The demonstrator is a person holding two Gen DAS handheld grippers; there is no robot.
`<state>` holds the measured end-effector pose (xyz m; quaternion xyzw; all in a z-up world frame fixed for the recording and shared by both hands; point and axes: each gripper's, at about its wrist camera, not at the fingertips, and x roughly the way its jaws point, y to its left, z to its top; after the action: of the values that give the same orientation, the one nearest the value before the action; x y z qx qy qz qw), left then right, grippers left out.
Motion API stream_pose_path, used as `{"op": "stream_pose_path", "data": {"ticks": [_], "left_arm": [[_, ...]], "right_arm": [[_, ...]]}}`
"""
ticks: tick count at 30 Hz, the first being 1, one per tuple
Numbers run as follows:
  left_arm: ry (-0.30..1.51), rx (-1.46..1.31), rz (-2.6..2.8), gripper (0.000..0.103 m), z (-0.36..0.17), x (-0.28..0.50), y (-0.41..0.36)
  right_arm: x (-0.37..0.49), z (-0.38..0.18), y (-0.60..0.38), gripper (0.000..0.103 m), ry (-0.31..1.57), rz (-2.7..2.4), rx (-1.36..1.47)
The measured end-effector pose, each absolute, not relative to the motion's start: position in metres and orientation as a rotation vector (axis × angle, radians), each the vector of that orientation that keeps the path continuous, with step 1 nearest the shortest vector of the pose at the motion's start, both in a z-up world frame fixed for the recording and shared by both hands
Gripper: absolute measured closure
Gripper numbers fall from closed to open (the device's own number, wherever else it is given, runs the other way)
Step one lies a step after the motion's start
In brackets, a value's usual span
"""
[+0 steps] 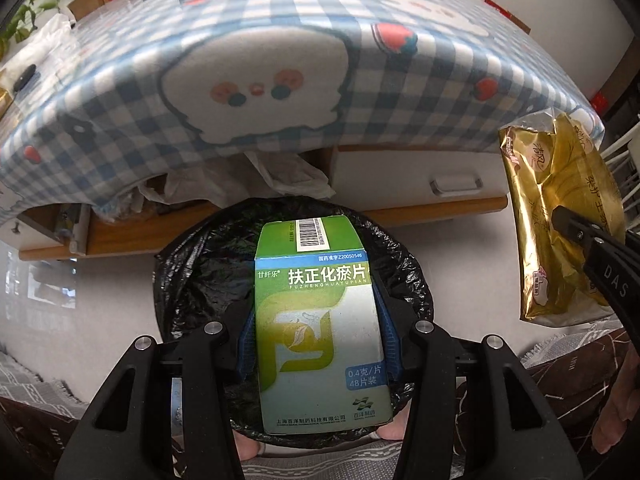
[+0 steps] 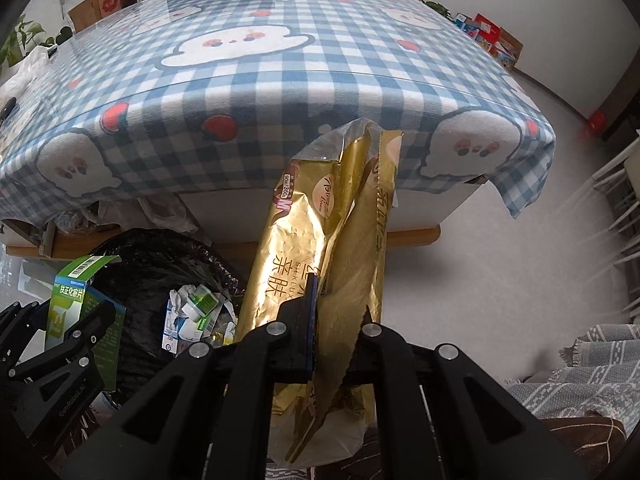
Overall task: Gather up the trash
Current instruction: 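Carry the green box and gold foil bag over the black bin, then open the left tool to drop the green box into the bin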
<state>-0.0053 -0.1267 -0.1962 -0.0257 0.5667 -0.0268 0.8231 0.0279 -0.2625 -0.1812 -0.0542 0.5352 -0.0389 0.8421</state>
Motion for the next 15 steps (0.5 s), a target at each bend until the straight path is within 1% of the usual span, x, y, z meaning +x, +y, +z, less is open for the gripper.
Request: {"op": "stream_pose_path", "data": {"ticks": [8,10,12,14,15], "left_arm": [[1.197,-0.056,-0.066,0.053,-0.204,0.000,-0.133],[1.187,-0.056,-0.066,0.048,-0.202,0.000,-0.132],[1.165,-0.055,-0.060,0.036,-0.200,-0.001,-0.131],[1.151,-0.061,-0.060,0.033,-0.197,-0.002,-0.129],[1.147,-0.063,-0.058,0.028,-0.195,-0.002,-0.127]], "right_arm": [[0.033,-0.195,-0.266,0.098,1.155,-0.096,-0.113],[0.034,-0.197,-0.266,0.098,1.154,-0.098,-0.112],[0.034,-0.197,-0.266,0.097,1.154,-0.099,-0.108],[0.033,-0.195,-0.264,0.098,1.148,-0.096,-0.109],[0.033,-0.194,-0.263,0.097,1.146,-0.094,-0.111]]}}
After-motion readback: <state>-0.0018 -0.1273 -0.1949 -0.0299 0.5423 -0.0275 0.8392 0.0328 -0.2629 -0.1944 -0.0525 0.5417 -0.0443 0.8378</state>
